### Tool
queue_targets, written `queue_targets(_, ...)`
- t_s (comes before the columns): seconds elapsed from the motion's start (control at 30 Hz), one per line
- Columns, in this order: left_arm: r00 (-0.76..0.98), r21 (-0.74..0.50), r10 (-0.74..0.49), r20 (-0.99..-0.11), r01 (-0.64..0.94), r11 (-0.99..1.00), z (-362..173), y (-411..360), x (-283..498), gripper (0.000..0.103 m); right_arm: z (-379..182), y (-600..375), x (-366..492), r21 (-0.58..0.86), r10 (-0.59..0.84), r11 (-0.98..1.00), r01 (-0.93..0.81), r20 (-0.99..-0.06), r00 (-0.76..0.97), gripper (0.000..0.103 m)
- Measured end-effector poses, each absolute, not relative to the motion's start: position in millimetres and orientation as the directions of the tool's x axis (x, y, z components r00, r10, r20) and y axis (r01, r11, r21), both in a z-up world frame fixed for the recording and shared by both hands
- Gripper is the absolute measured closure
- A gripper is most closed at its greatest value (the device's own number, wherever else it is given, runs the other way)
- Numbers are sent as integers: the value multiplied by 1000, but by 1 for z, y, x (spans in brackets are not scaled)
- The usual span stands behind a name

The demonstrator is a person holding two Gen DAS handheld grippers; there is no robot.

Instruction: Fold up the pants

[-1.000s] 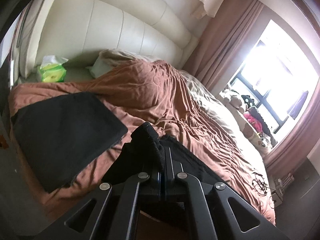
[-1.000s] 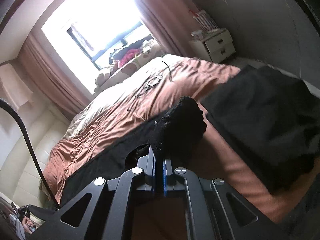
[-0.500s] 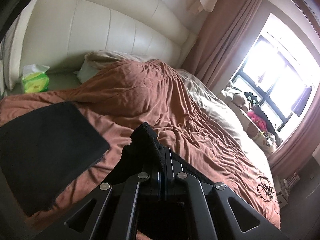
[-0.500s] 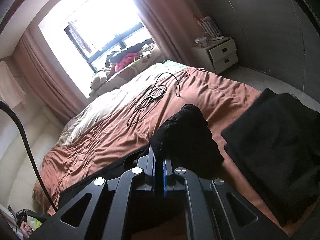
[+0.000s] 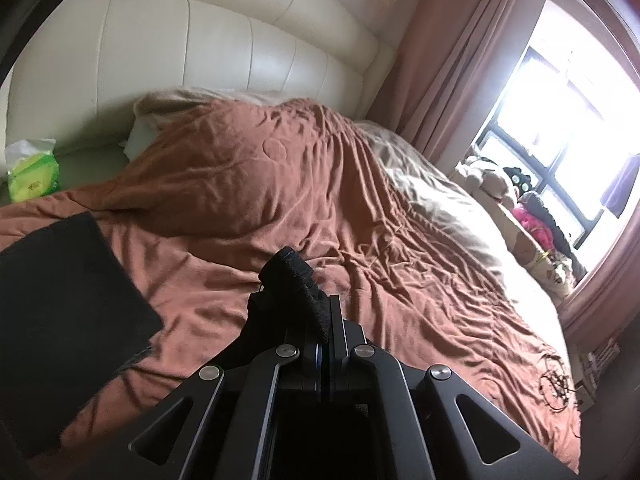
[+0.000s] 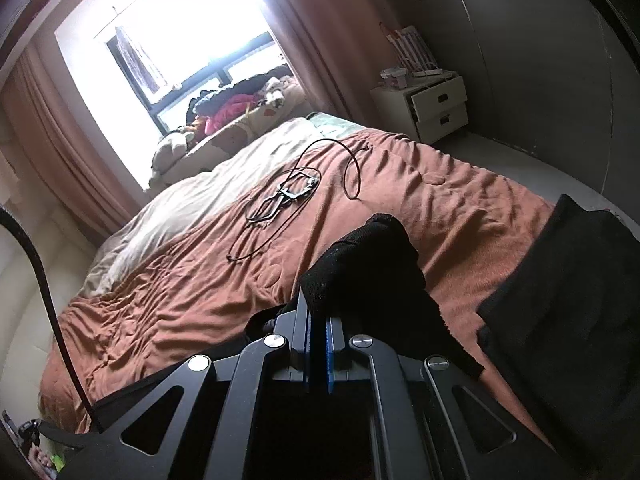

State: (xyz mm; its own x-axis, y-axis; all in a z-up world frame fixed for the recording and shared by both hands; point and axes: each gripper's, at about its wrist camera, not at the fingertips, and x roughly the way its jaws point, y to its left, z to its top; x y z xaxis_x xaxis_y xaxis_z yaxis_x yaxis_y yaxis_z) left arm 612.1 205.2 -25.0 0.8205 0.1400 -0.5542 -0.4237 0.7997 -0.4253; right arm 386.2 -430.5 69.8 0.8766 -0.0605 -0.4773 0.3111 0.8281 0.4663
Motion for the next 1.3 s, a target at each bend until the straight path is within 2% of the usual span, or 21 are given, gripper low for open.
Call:
queue_targets(0.47, 715, -296, 197, -671, -502, 813, -101, 196, 715, 102, 34, -424, 520, 425, -87, 821, 380, -565, 820, 101)
queue_targets(0.73, 650, -178, 249, -718, -517, 837, -137, 189, 755, 102, 6, -416, 580, 363, -114, 838, 407, -612, 782, 101)
queue_targets(0.97, 596, -155, 213, -774, -504, 850, -162, 192, 780, 101, -15, -420, 604, 352, -110, 833, 426, -650, 752, 101)
queue_targets(1.2, 612, -161, 218, -760, -502, 850, -155, 188, 794, 101, -5, -420, 605, 350, -124, 840, 414, -619, 775, 101)
queue_targets(1.3, 577, -139, 222, -786, -515, 846, -165, 189, 805, 100, -12, -416, 615, 337, -127, 846, 412, -623, 772, 101)
